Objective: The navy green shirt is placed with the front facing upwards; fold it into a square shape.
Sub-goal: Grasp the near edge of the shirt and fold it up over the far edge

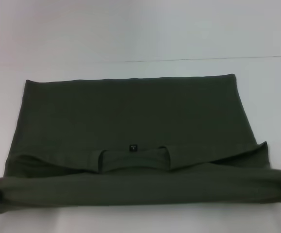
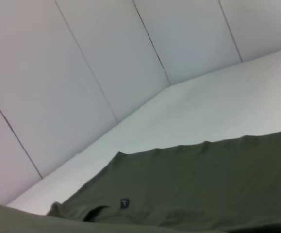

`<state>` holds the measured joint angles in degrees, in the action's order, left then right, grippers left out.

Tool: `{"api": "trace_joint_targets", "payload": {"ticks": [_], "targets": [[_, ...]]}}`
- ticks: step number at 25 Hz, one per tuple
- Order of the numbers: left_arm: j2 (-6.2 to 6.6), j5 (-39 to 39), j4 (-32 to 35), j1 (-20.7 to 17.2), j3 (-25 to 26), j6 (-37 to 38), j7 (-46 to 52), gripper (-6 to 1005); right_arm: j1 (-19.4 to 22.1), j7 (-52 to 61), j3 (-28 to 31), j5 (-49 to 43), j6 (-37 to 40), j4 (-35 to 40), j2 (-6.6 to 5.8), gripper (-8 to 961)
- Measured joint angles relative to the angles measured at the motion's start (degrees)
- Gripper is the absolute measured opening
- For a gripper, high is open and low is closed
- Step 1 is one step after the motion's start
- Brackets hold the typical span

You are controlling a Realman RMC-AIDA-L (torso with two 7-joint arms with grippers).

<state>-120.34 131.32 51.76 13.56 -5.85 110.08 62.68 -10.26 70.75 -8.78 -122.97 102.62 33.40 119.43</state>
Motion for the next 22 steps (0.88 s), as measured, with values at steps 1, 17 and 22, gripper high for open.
{"api": "trace_joint_targets", "payload": {"ticks": [1, 17, 22], "targets": [[0.01, -0.16, -0.08, 0.1, 0.62, 0.14, 0.14, 30, -0.38, 1.91, 0.25, 0.01, 0.74, 1.13, 0.04, 56], [-2.08, -4.46, -0.11, 7.16, 1.99, -14.97, 16.36, 28, -17.13, 33.03, -4.34, -5.59, -10.23, 11.56, -0.08, 57], [-2.76, -4.62, -0.71, 10.78, -4.08, -25.18, 22.11, 29, -21.08, 38.06, -12.55, -5.65, -22.55, 10.72, -0.09, 57]]}}
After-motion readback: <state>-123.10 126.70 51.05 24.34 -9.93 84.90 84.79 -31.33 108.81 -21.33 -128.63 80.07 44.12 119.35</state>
